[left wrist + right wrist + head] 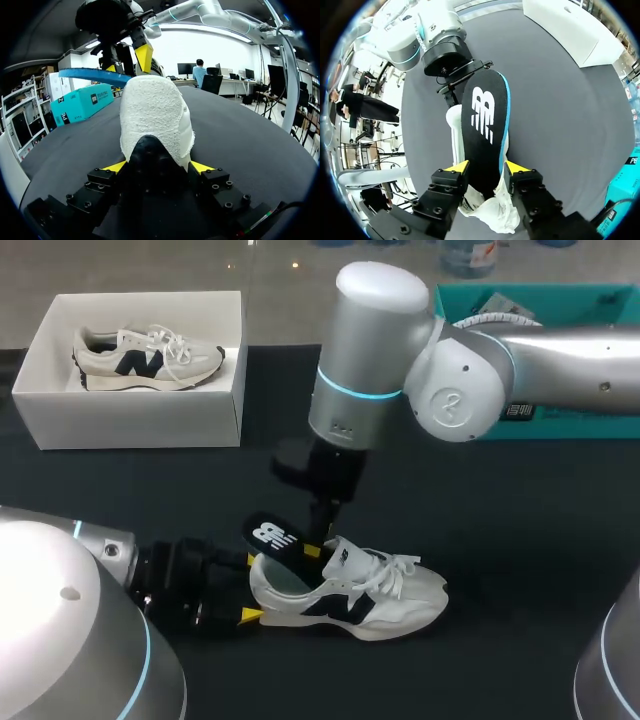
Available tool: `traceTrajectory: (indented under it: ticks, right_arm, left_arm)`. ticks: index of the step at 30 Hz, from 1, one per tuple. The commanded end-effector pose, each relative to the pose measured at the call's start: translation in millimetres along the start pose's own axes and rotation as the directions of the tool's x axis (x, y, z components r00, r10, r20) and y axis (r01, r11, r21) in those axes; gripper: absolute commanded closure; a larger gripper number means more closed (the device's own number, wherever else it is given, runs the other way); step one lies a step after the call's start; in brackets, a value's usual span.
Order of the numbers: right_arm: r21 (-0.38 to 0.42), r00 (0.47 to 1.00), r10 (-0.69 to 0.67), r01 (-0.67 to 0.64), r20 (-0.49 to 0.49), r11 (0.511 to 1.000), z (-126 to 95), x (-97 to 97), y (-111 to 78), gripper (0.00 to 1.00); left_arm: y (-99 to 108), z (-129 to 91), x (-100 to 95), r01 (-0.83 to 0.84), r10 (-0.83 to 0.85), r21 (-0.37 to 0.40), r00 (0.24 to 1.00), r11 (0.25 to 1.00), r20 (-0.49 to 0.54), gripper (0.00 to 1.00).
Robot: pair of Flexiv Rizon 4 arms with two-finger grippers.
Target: Take the shoe out of the shoebox, open the shoe tongue, remove and reinsert the insole, then place the shoe into the shoebox
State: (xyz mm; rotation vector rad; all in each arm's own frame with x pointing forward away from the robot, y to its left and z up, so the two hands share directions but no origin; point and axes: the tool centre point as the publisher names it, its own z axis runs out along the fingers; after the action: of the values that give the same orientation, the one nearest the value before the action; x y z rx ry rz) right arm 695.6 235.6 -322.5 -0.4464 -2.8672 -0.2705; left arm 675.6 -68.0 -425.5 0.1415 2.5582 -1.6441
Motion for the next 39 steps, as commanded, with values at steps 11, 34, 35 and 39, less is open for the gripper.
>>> traceTrajectory:
  ticks: [11,34,35,39]
  right_arm:
    - [-0.037,0.999,-0.023,0.022,-0.03,0.999,18,-8.4,4.6,0.56]
    - [-0.195,0.995,-0.1,0.101,0.018,0.976,-1,-4.2,16.5,1.0]
    - [-0.196,0.995,-0.099,0.101,0.021,0.975,-5,-5.4,17.9,1.0]
    - [-0.209,0.992,-0.1,0.113,0.07,0.971,-30,-11.0,24.2,1.0]
  left_arm:
    - [3,2,-0.2,0.0,0.0,-0.002,1.0,1.0,-0.001,1.0]
    - [3,2,-0.2,0.0,0.0,-0.002,1.0,1.0,-0.001,1.0]
    - [3,2,-0.2,0.0,0.0,-0.002,1.0,1.0,-0.001,1.0]
    - [3,2,-0.2,0.0,0.0,-0.002,1.0,1.0,-0.001,1.0]
